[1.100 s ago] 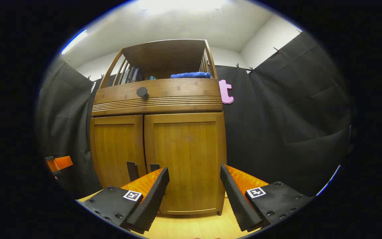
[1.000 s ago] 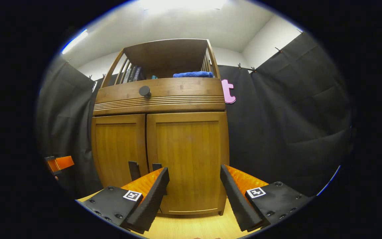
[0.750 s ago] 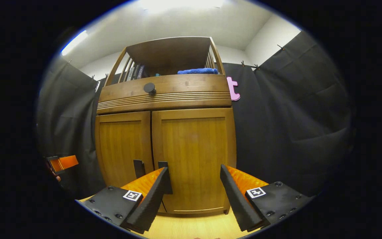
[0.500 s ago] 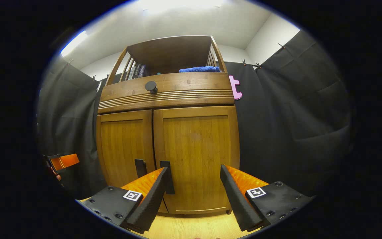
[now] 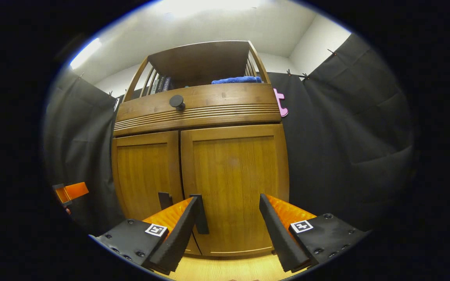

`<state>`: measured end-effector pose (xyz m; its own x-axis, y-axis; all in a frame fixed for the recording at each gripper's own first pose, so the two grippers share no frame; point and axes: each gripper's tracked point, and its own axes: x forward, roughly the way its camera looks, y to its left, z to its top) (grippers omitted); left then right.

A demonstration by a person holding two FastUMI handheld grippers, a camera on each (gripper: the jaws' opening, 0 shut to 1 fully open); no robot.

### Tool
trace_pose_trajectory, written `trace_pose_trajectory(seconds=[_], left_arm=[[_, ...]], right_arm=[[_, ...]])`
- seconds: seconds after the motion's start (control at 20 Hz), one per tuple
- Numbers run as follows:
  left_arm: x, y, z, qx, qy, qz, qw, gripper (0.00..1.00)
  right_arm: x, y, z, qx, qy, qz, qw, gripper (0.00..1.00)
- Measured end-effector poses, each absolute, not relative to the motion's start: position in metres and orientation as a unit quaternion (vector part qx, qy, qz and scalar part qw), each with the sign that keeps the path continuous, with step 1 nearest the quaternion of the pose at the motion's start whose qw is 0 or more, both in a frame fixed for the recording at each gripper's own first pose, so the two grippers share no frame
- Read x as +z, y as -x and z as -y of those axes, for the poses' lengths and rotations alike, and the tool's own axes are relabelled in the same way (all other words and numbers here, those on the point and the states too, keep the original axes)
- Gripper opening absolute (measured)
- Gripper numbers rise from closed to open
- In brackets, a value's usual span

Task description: Open the right door of the double-door shoe cabinet with the right hand, and open the left door with the left hand.

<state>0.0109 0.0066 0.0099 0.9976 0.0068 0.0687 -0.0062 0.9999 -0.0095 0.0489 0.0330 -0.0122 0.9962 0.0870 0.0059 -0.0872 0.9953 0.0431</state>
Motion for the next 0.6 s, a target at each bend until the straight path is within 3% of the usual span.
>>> trace_pose_trajectory(seconds=[0.05,0.1,0.3,0.55,0.6], left_arm=[[0.013,-0.01,-0.008,0.004,0.003,0.039,0.999,0.91],[0.014,-0.008,-0.01,0.007,-0.001,0.041,0.999,0.91],[0.013,-0.007,-0.018,0.02,-0.01,0.039,0.999,0.94],[0.013,0.001,-0.026,0.038,-0.032,0.039,0.998,0.91],[0.013,0.001,-0.027,0.043,-0.038,0.039,0.998,0.94]], right_arm=[[-0.012,-0.058,-0.039,0.051,-0.025,0.001,0.998,0.92],[-0.013,-0.066,-0.047,0.06,-0.031,0.0,0.998,0.99],[-0.036,-0.107,-0.078,0.09,-0.047,-0.028,0.994,0.99],[-0.084,-0.135,-0.105,0.113,-0.049,-0.084,0.989,0.99],[-0.092,-0.139,-0.104,0.111,-0.048,-0.089,0.989,0.99]])
